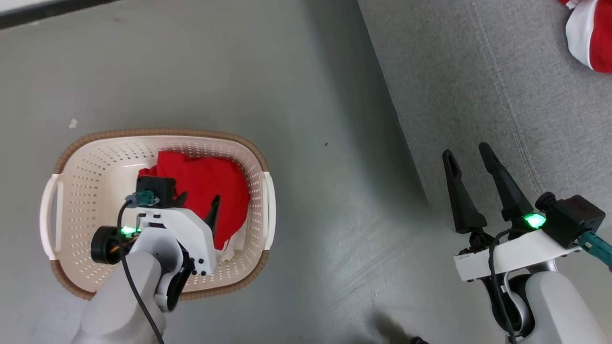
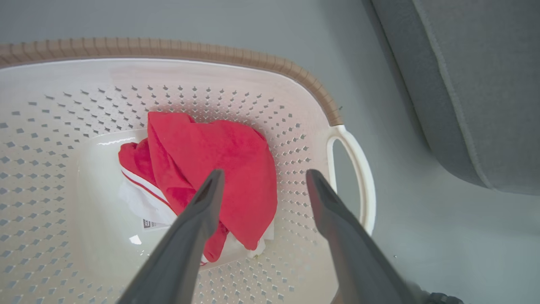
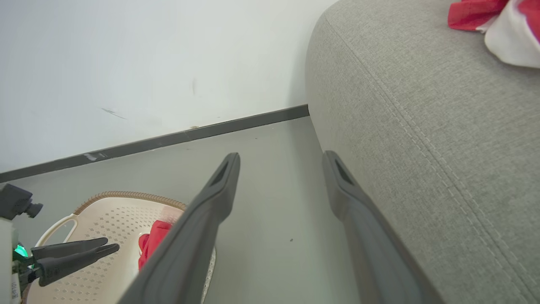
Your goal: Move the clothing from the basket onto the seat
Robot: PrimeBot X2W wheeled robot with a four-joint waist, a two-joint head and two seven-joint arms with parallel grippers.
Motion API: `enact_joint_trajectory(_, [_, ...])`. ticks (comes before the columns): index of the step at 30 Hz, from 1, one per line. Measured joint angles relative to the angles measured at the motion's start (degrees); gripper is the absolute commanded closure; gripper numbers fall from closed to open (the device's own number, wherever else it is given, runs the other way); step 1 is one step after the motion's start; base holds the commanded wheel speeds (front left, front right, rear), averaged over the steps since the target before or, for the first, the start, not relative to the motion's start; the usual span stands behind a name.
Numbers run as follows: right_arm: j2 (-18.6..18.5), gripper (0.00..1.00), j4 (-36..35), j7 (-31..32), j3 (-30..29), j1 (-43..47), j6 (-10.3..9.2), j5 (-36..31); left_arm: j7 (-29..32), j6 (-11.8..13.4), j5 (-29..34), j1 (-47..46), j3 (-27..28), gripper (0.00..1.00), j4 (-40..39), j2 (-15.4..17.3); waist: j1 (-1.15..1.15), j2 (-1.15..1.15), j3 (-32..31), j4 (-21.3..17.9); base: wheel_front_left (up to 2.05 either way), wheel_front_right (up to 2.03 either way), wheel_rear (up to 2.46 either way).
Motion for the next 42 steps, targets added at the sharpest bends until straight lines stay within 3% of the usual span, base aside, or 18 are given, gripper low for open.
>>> enact_joint_trajectory(31, [0.0,0.0,-0.7,0.0,1.4,-5.2,0.0,1.9,0.5,2.0,-0.3,-10.1,4.4,0.0,7.3,4.7,0.0,0.0,12.6,-3.8,0.0,0.0,0.0])
enact_joint_trajectory(42, [0.0,0.0,-1.0,0.0,1.4,-7.4,0.0,2.0,-0.3,2.0,-0.1,-13.1,4.5,0.0,8.6,4.5,0.0,0.0,15.6,-4.0,0.0,0.0,0.0])
